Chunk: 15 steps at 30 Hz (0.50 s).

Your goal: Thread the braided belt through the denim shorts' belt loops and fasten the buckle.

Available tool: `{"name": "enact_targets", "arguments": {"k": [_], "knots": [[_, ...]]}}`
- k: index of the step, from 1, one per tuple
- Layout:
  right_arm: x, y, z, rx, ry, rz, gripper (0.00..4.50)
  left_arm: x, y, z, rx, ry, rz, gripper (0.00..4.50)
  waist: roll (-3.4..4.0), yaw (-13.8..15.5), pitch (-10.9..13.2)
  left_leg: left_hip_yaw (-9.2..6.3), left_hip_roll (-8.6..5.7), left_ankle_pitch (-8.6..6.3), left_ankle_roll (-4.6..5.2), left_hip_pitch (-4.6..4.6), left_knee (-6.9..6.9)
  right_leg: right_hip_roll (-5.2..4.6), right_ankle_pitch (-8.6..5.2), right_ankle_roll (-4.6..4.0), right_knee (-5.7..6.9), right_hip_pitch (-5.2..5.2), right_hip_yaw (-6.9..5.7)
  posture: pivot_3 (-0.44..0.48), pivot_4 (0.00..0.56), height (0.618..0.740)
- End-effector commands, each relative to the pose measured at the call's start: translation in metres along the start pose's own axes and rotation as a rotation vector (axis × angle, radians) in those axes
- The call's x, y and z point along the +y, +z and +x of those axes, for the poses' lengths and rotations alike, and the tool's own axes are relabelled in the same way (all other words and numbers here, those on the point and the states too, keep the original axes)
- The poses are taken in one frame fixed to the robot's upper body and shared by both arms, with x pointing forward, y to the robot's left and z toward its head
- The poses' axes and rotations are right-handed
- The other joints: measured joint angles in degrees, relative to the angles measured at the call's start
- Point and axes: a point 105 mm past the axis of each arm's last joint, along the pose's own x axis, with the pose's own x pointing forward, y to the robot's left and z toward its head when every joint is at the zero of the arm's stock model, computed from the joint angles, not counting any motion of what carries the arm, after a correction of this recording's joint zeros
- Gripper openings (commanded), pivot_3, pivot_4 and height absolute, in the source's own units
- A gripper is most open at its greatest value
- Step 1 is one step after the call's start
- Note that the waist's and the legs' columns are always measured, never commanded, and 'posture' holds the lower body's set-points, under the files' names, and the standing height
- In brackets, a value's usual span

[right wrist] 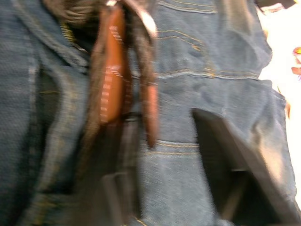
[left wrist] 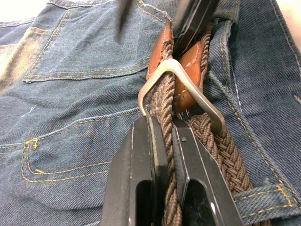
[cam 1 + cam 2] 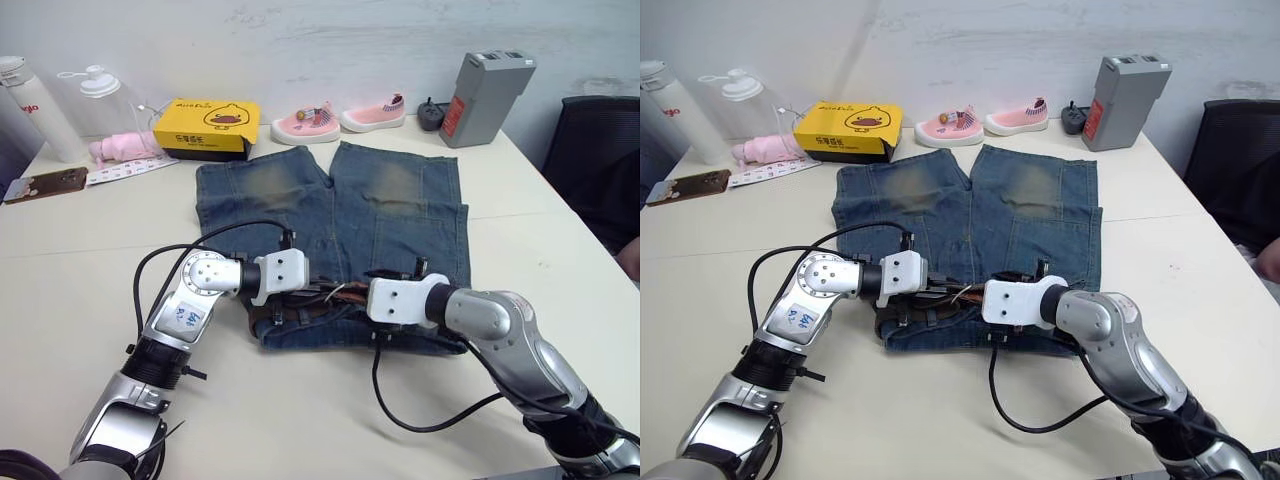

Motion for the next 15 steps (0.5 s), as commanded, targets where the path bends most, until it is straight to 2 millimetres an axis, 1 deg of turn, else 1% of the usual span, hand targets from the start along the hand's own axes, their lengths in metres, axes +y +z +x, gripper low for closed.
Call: {"name": "enact_targets", "arguments": {"k": [1,4,6,7,8,9,10,15], "knots": [[-0.003,0.006,-0.003,-0.010,-0.023,-0.035,0.01,-0.002,0.002,0.002,0.006,-0.022,0.031,0.00,0.00,0.07,0.00,0.01,0.00,0.00,0.00,0.00,0.00,0.00,0.00,0.00,0.00,-0.01,0.00,0.000,0.150,0.624],[-0.001,0.007,-0.002,-0.004,-0.024,-0.037,0.01,0.002,0.003,0.001,0.003,0.002,0.030,0.00,0.00,0.17,0.00,0.02,0.00,0.00,0.00,0.00,0.00,0.01,0.00,0.00,0.00,-0.01,-0.01,0.000,0.150,0.624],[0.000,0.006,-0.001,0.000,-0.028,-0.032,0.00,0.003,0.009,-0.001,-0.043,-0.005,-0.011,0.89,0.00,0.18,0.00,0.02,0.00,0.00,0.00,0.00,0.00,0.01,0.00,0.00,0.00,-0.01,0.00,0.000,0.150,0.624],[0.000,0.006,-0.001,0.005,-0.033,-0.028,0.00,0.005,0.011,-0.003,-0.042,0.011,-0.021,1.04,0.00,0.18,0.00,0.02,0.00,0.00,0.00,0.00,0.00,0.01,0.00,0.00,0.00,-0.02,-0.01,0.000,0.150,0.624],[0.000,0.005,-0.001,0.010,-0.037,-0.024,0.00,0.008,0.011,-0.007,-0.041,0.021,-0.052,1.56,0.00,0.17,0.00,0.02,0.00,0.00,0.00,0.00,0.00,0.01,0.00,0.00,0.00,-0.02,-0.01,0.000,0.150,0.624],[0.000,0.005,-0.001,0.013,-0.040,-0.022,0.00,0.009,0.011,-0.009,-0.035,0.030,-0.072,1.97,0.00,0.15,0.00,0.01,0.00,0.00,0.00,0.00,0.00,0.01,0.00,0.00,0.00,-0.02,0.00,0.000,0.150,0.624],[0.000,0.004,-0.001,0.017,-0.044,-0.019,0.00,0.011,0.013,-0.016,-0.044,0.037,-0.112,2.30,0.00,0.13,0.00,0.02,0.00,0.00,0.00,0.00,0.00,0.02,0.00,0.00,0.00,-0.02,0.01,0.000,0.150,0.624],[-0.001,-0.001,-0.002,0.040,-0.064,-0.019,0.00,0.014,0.024,-0.051,-0.100,0.048,-0.324,2.30,0.03,-0.20,0.03,0.00,0.02,0.00,0.00,-0.01,-0.02,0.09,0.00,0.00,0.08,-0.09,-0.01,0.000,0.150,0.624]]}}
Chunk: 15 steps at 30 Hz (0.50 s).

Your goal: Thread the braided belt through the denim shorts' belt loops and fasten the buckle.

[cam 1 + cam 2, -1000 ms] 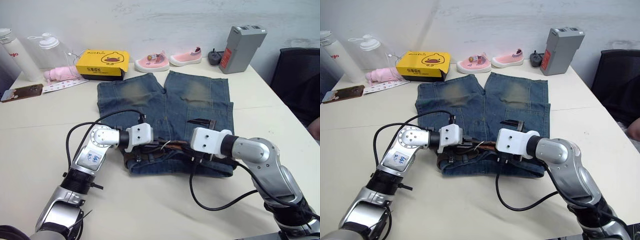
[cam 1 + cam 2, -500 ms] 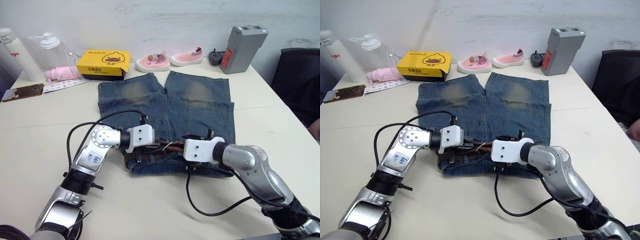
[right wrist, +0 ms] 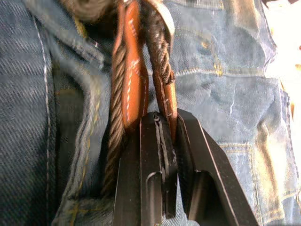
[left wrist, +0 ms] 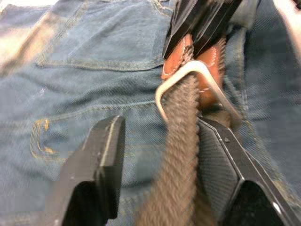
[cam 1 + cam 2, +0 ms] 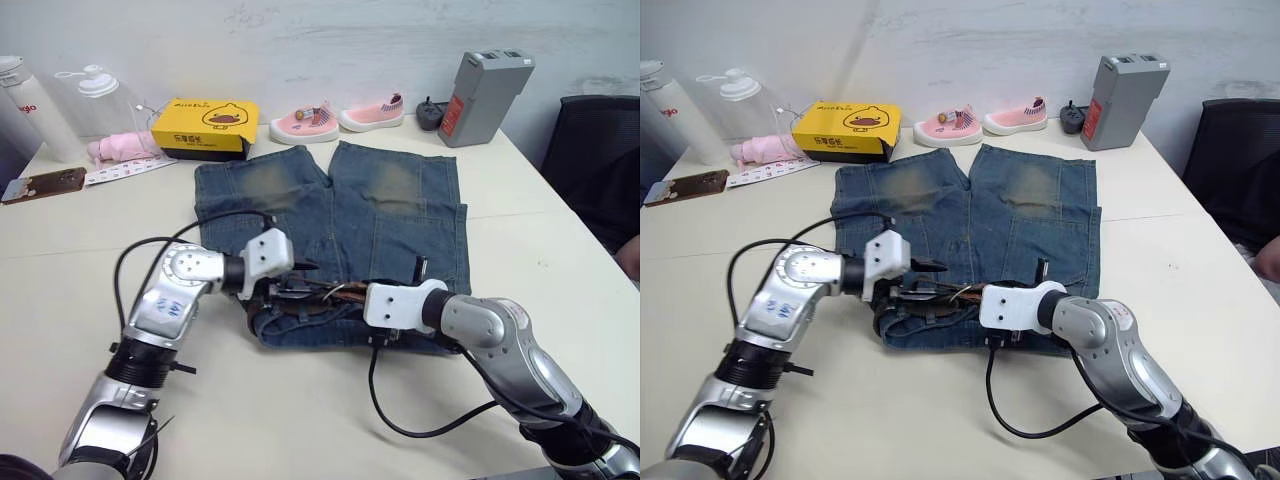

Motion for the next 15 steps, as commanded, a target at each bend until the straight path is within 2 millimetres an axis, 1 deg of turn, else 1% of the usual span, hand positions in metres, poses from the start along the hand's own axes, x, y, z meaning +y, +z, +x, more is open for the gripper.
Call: {"name": "enact_targets", "arguments": {"k": [1,2,7,9,10,12,13,14,15], "knots": [[-0.008,0.000,-0.004,0.010,-0.050,-0.022,0.00,-0.001,0.019,-0.026,-0.066,-0.004,-0.118,2.30,0.01,-0.13,0.01,0.00,0.00,0.00,0.00,0.00,0.00,-0.01,0.00,0.00,0.00,-0.01,0.01,0.000,0.150,0.624],[-0.009,0.000,-0.004,0.011,-0.057,-0.022,0.00,-0.001,0.019,-0.034,-0.072,0.001,-0.158,2.30,0.02,-0.27,0.01,-0.01,0.01,0.01,-0.01,0.01,-0.01,-0.01,0.00,0.00,0.00,0.00,0.01,0.000,0.150,0.624],[-0.010,0.000,-0.003,0.009,-0.067,-0.024,0.00,0.000,0.020,-0.056,-0.108,0.038,-0.291,2.30,0.02,-0.54,0.01,-0.02,0.01,0.01,-0.01,0.02,-0.02,-0.02,0.00,0.00,0.02,0.01,0.03,0.000,0.150,0.624],[-0.009,0.000,-0.003,0.006,-0.069,-0.027,0.00,-0.001,0.018,-0.062,-0.122,0.050,-0.324,1.78,0.02,-0.55,0.01,-0.02,0.01,0.01,-0.01,0.02,-0.02,-0.03,0.00,-0.01,0.03,0.01,0.04,0.000,0.150,0.624],[-0.009,0.000,-0.003,0.007,-0.071,-0.029,0.00,-0.006,0.016,-0.062,-0.115,0.035,-0.343,1.55,0.02,-0.58,0.01,-0.02,0.01,0.01,-0.01,0.02,-0.02,-0.03,0.00,-0.01,0.03,0.01,0.05,0.000,0.150,0.624],[-0.010,-0.001,-0.004,0.008,-0.073,-0.030,0.00,-0.015,0.012,-0.061,-0.096,-0.002,-0.371,0.81,0.03,-0.78,0.01,-0.02,0.01,0.01,-0.01,0.01,-0.02,-0.07,0.00,-0.01,0.04,0.01,0.08,0.000,0.150,0.624],[-0.010,-0.001,-0.004,0.009,-0.074,-0.030,0.00,-0.019,0.009,-0.060,-0.083,-0.012,-0.379,0.52,0.03,-0.88,0.02,-0.02,0.03,0.01,-0.01,0.00,-0.02,-0.08,-0.01,-0.01,0.02,0.00,0.10,0.000,0.150,0.624],[-0.010,-0.002,-0.004,0.012,-0.077,-0.033,0.00,-0.022,0.003,-0.057,-0.054,-0.016,-0.377,0.05,0.03,-0.88,0.02,-0.01,0.05,0.01,-0.02,0.00,-0.02,-0.07,-0.01,-0.02,0.03,0.00,0.10,0.000,0.150,0.624],[-0.010,-0.002,-0.005,0.014,-0.079,-0.030,0.00,-0.027,-0.006,-0.053,-0.017,-0.025,-0.372,0.05,0.03,-0.86,0.02,-0.01,0.06,0.01,-0.02,0.00,-0.02,-0.07,-0.01,-0.02,0.03,0.00,0.10,0.000,0.150,0.624]]}}
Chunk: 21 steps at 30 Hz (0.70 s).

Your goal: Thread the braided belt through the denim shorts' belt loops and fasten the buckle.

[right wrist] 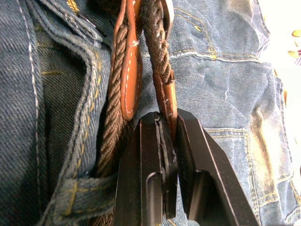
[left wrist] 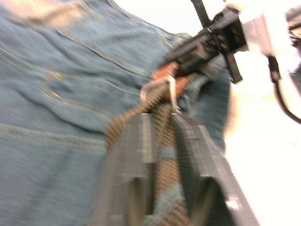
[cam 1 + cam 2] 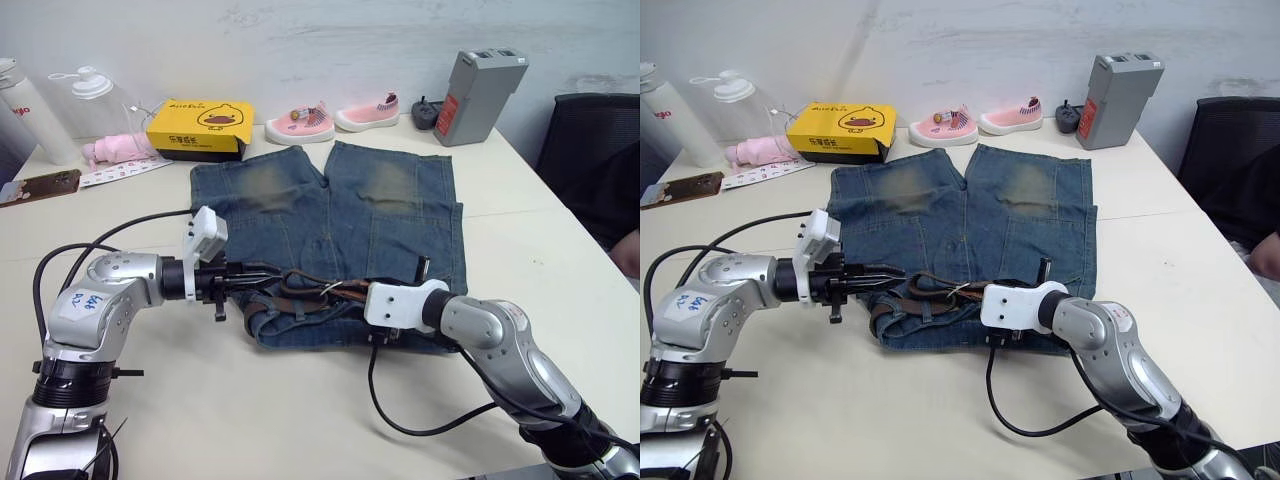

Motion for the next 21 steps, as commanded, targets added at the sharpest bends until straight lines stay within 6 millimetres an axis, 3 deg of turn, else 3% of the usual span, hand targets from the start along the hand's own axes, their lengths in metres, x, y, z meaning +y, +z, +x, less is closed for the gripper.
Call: {"name": "enact_targets", "arguments": {"k": [1,5,11,13,16,21], "knots": [[-0.009,-0.001,-0.007,0.010,-0.052,-0.030,0.00,-0.010,-0.015,0.007,0.078,-0.028,0.046,0.05,0.00,0.02,0.00,0.00,0.01,0.00,0.00,-0.01,0.00,0.00,0.00,-0.01,0.00,0.00,0.00,0.000,0.150,0.624],[-0.009,-0.003,-0.012,0.021,-0.063,-0.029,0.00,0.007,-0.033,0.015,0.130,0.057,0.060,0.05,-0.02,0.39,-0.01,0.04,0.00,0.00,0.01,-0.05,0.03,-0.04,-0.01,-0.01,-0.05,0.02,0.03,0.000,0.150,0.624],[-0.001,-0.008,-0.027,0.024,-0.074,-0.025,0.00,0.012,-0.067,0.024,0.245,0.054,0.070,0.05,0.17,0.76,-0.16,0.08,0.01,-0.04,0.07,-0.05,0.03,-0.07,-0.02,-0.04,-0.04,0.02,0.03,0.000,0.150,0.624],[0.002,-0.018,-0.039,0.050,-0.089,-0.026,0.00,0.010,-0.085,0.020,0.315,0.038,0.090,0.05,0.23,0.87,-0.30,0.14,0.01,-0.04,0.08,-0.04,0.03,-0.06,-0.03,-0.05,-0.06,0.02,0.01,0.000,0.150,0.624],[0.005,-0.069,-0.072,0.230,-0.126,-0.032,0.00,0.005,-0.105,0.017,0.365,0.027,0.103,0.05,0.36,1.48,-0.78,0.23,0.01,-0.12,0.20,-0.03,0.04,-0.13,-0.07,-0.13,-0.06,0.02,0.04,0.000,0.150,0.624],[-0.007,-0.132,-0.120,0.477,-0.188,-0.095,0.00,0.001,-0.108,0.018,0.374,0.027,0.142,0.05,0.44,1.45,-0.98,0.87,0.12,-0.61,0.87,0.08,0.28,-0.25,-0.70,-1.26,0.10,0.30,0.00,0.000,0.150,0.624]]}}
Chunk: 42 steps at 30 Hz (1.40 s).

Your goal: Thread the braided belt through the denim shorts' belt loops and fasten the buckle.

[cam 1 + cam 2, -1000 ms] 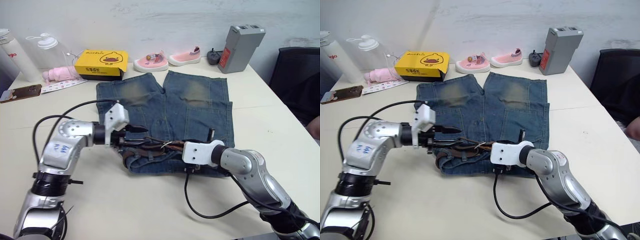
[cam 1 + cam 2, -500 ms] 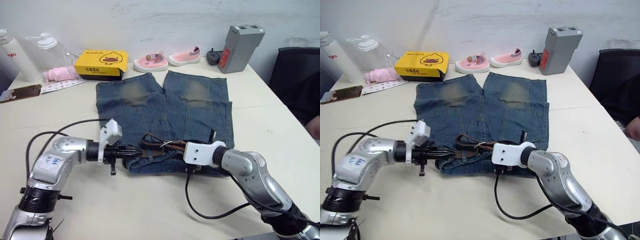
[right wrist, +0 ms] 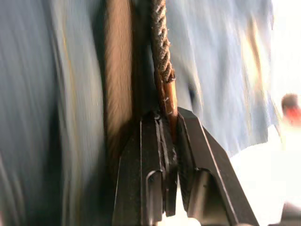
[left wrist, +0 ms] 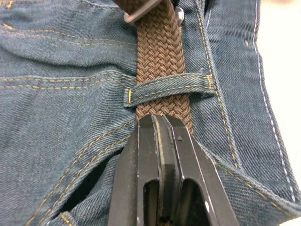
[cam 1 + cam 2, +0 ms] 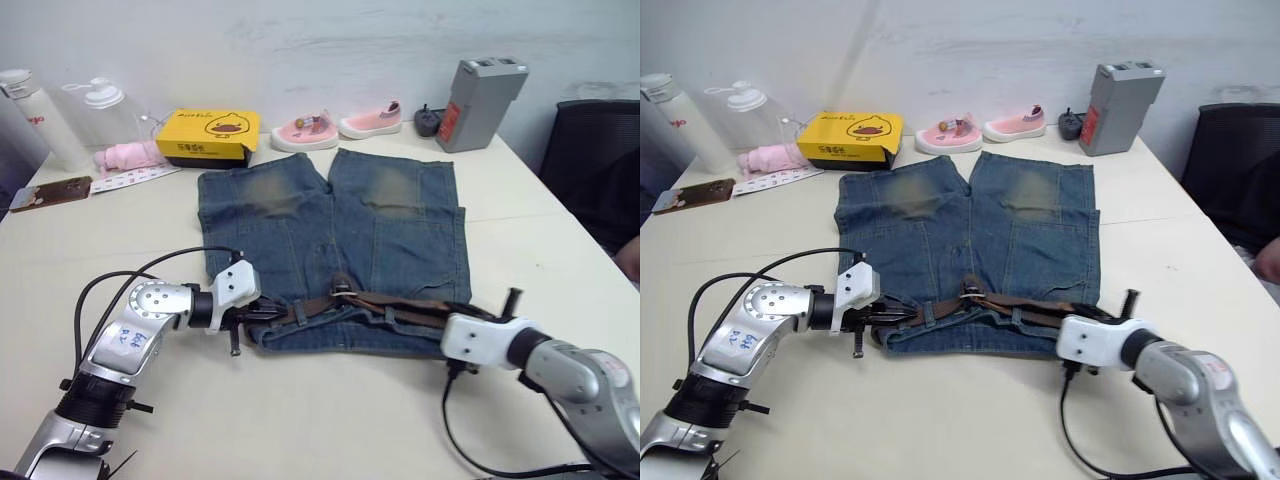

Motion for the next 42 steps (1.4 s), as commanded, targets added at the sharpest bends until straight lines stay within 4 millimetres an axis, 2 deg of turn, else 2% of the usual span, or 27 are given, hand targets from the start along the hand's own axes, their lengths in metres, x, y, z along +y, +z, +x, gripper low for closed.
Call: {"name": "enact_targets", "arguments": {"k": [1,3,7,12,17,20,23,25,27,29,31,34,35,40,42], "knots": [[-0.026,-0.051,-0.018,0.177,-0.110,-0.044,0.00,-0.014,-0.041,0.003,0.147,-0.023,-0.078,0.05,0.22,-0.08,-0.05,0.05,0.02,-0.15,0.09,0.07,0.22,0.05,-0.02,-0.03,0.08,0.10,0.00,0.000,0.150,0.624],[-0.032,-0.056,-0.021,0.190,-0.139,-0.047,0.00,-0.016,-0.042,0.004,0.148,-0.022,-0.075,0.05,0.31,-0.10,-0.03,0.15,0.02,-0.30,0.19,0.15,0.36,0.15,-0.08,-0.02,0.25,0.13,-0.01,0.000,0.150,0.624],[-0.034,-0.053,-0.018,0.185,-0.162,-0.053,0.00,-0.018,-0.044,0.006,0.156,-0.019,-0.066,0.05,0.32,0.21,-0.04,0.14,0.02,-0.35,0.21,0.14,0.42,0.15,-0.09,0.02,0.30,0.14,0.00,0.000,0.150,0.624],[-0.027,-0.035,-0.012,0.111,-0.153,-0.060,0.00,-0.016,-0.043,0.004,0.157,-0.005,-0.047,0.05,0.33,0.24,-0.05,0.13,-0.02,-0.36,0.20,0.14,0.43,0.21,-0.08,0.04,0.29,0.16,0.02,0.000,0.150,0.624],[-0.019,-0.038,-0.009,0.141,-0.125,-0.069,0.00,-0.014,-0.045,0.000,0.166,0.012,-0.019,0.05,0.33,0.13,-0.06,0.14,0.00,-0.40,0.26,0.17,0.43,0.21,-0.09,0.03,0.29,0.18,0.02,0.000,0.150,0.624],[-0.014,-0.041,-0.008,0.160,-0.109,-0.038,1.13,-0.015,-0.045,0.000,0.164,0.019,-0.010,0.00,0.35,0.11,-0.06,0.14,0.00,-0.40,0.26,0.17,0.42,0.21,-0.09,0.04,0.30,0.18,0.02,0.000,0.150,0.624],[-0.017,-0.032,-0.009,0.121,-0.120,0.057,2.48,-0.014,-0.041,0.000,0.145,0.025,0.001,0.00,0.39,0.02,-0.07,0.13,0.01,-0.41,0.26,0.18,0.42,0.24,-0.10,0.04,0.32,0.18,0.01,0.000,0.150,0.624],[-0.027,-0.027,-0.015,0.097,-0.138,0.115,3.40,-0.013,-0.039,-0.001,0.145,0.028,0.012,0.00,0.44,-0.02,-0.12,0.13,0.16,-0.43,0.23,0.23,0.40,0.23,-0.11,0.07,0.31,0.19,0.02,0.000,0.150,0.624],[-0.038,-0.014,-0.023,0.017,-0.142,0.164,4.27,-0.011,-0.039,-0.002,0.144,0.031,0.018,0.00,0.45,-0.03,-0.11,0.13,0.23,-0.44,0.21,0.24,0.40,0.27,-0.11,0.07,0.31,0.20,-0.01,0.000,0.150,0.624],[-0.045,0.010,-0.032,-0.118,-0.112,0.190,4.40,-0.009,-0.037,-0.003,0.142,0.036,0.022,0.00,0.49,-0.04,-0.10,0.12,0.24,-0.45,0.20,0.24,0.40,0.27,-0.11,0.08,0.31,0.20,-0.02,0.000,0.150,0.624],[-0.041,0.037,-0.036,-0.239,-0.052,0.207,4.40,-0.008,-0.037,-0.003,0.142,0.038,0.026,0.00,0.54,-0.09,-0.06,0.13,0.25,-0.45,0.19,0.24,0.40,0.27,-0.11,0.08,0.30,0.20,-0.01,0.000,0.150,0.624],[-0.023,0.087,-0.030,-0.400,0.042,0.218,4.40,-0.005,-0.036,-0.003,0.139,0.039,0.032,0.00,0.54,-0.07,-0.06,0.12,0.31,-0.48,0.15,0.24,0.40,0.27,-0.11,0.10,0.26,0.20,-0.01,0.000,0.150,0.624],[-0.017,0.097,-0.027,-0.429,0.054,0.211,4.40,-0.005,-0.035,-0.003,0.139,0.039,0.033,0.00,0.49,-0.07,-0.04,0.11,0.34,-0.49,0.13,0.24,0.40,0.27,-0.11,0.10,0.25,0.21,-0.01,0.000,0.150,0.624],[0.010,0.110,-0.018,-0.418,0.097,0.198,4.40,-0.004,-0.033,-0.002,0.131,0.045,0.033,0.00,0.57,0.10,0.08,-0.23,0.53,-0.55,0.00,0.38,0.34,0.36,-0.13,0.10,0.03,0.46,-0.03,0.000,0.150,0.624],[0.014,0.115,-0.015,-0.424,0.082,0.213,4.40,-0.004,-0.033,-0.002,0.129,0.049,0.034,0.00,0.49,0.17,0.06,-0.23,0.47,-0.54,-0.01,0.36,0.34,0.36,-0.13,0.10,0.01,0.46,-0.09,0.000,0.150,0.624]]}}
